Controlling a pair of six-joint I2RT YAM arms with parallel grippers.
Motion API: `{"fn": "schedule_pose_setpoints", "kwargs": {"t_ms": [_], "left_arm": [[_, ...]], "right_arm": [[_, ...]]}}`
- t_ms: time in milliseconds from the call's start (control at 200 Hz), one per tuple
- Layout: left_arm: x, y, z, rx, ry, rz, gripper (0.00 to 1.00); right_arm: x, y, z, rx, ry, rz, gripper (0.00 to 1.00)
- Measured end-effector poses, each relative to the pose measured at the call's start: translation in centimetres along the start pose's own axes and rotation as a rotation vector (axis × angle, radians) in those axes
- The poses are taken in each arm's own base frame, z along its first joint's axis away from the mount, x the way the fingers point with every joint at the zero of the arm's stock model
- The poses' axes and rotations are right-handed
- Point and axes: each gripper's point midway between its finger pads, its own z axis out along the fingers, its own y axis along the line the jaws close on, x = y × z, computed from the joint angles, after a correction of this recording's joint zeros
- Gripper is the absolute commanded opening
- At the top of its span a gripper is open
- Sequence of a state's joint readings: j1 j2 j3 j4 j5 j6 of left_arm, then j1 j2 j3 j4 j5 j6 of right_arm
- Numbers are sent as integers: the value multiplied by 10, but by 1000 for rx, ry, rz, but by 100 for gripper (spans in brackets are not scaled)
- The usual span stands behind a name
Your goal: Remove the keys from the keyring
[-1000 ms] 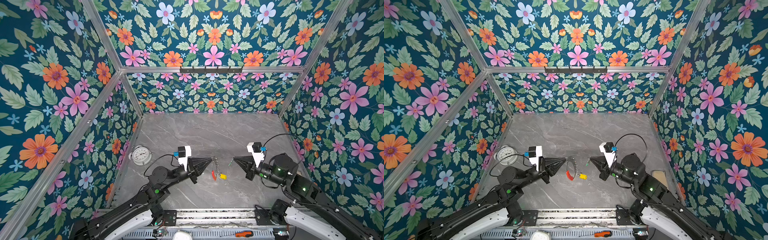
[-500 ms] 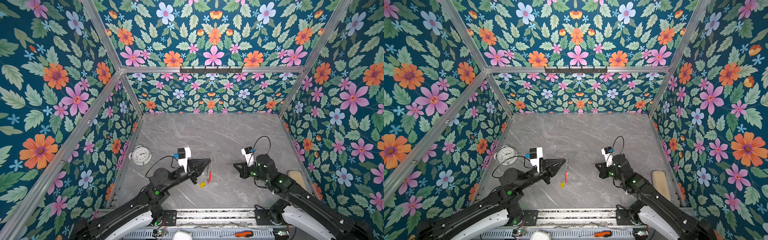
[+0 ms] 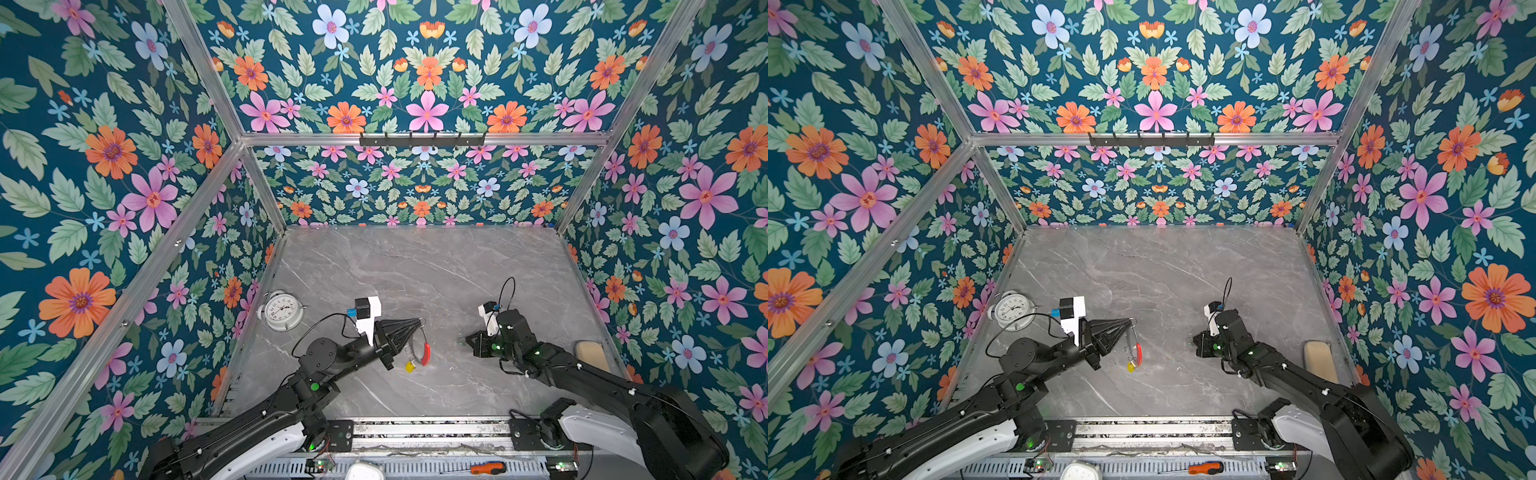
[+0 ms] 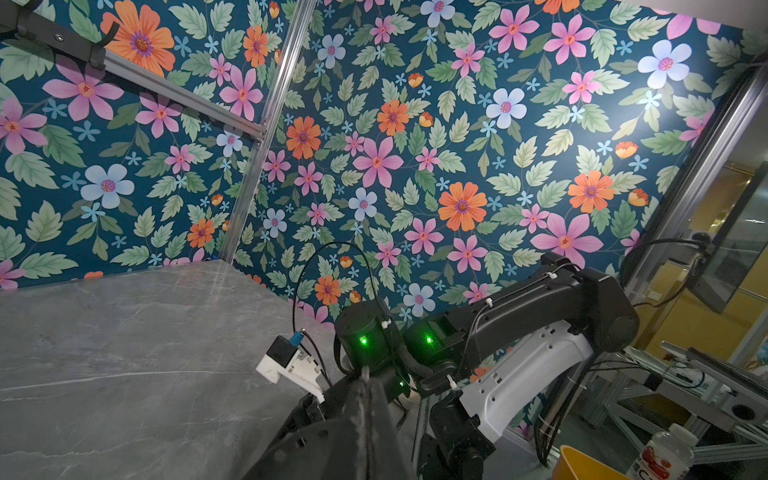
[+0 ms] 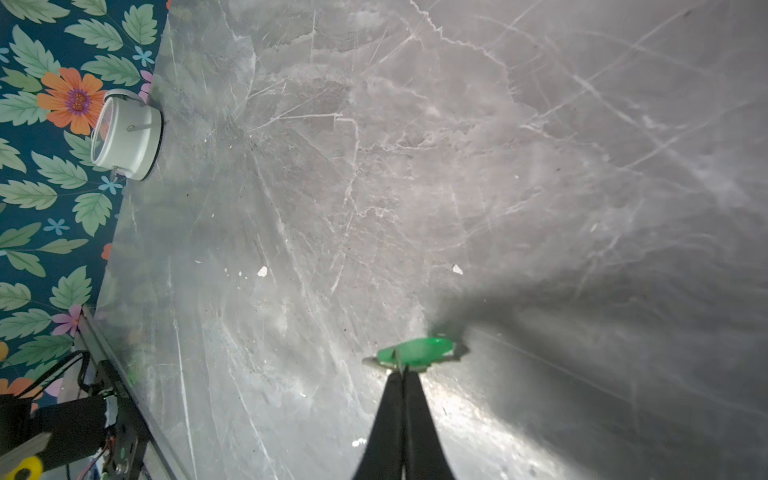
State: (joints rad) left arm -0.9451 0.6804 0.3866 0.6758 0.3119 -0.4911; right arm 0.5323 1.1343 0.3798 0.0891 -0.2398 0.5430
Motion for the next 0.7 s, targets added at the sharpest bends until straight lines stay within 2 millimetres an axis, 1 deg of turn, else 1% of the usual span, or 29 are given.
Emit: {"fn": "schedule_pose_setpoints", "kwargs": {"t_ms": [60, 145, 210, 270, 390, 480, 555, 635, 700], "left_arm": [[-1, 0, 0, -1, -3, 0, 0], [-2, 0, -1, -4, -7, 1, 0], [-2, 2, -1, -11, -10, 1, 0], [-2, 3, -1, -18, -14, 1, 0], [-3, 4, -2, -26, -19, 1, 0], [-2, 6, -1, -36, -18, -1, 0], [0, 10, 0, -50, -11, -4, 0], [1, 12, 2, -62, -4, -6, 0], [0, 14, 3, -74, -4, -8, 0]], "right_arm": [[0, -4, 3, 22, 5, 8, 0], [-2, -9, 7, 48, 4, 25, 13], [-1, -11, 9, 62, 14, 40, 26], [0, -14, 9, 78, 17, 41, 36], [-5, -10, 5, 70, -2, 37, 48], [-15, -1, -5, 44, -37, 27, 55], [-25, 11, -15, 6, -72, 8, 57], [-38, 30, -33, -53, -118, -25, 58], [-50, 54, -53, -126, -166, -61, 59]]}}
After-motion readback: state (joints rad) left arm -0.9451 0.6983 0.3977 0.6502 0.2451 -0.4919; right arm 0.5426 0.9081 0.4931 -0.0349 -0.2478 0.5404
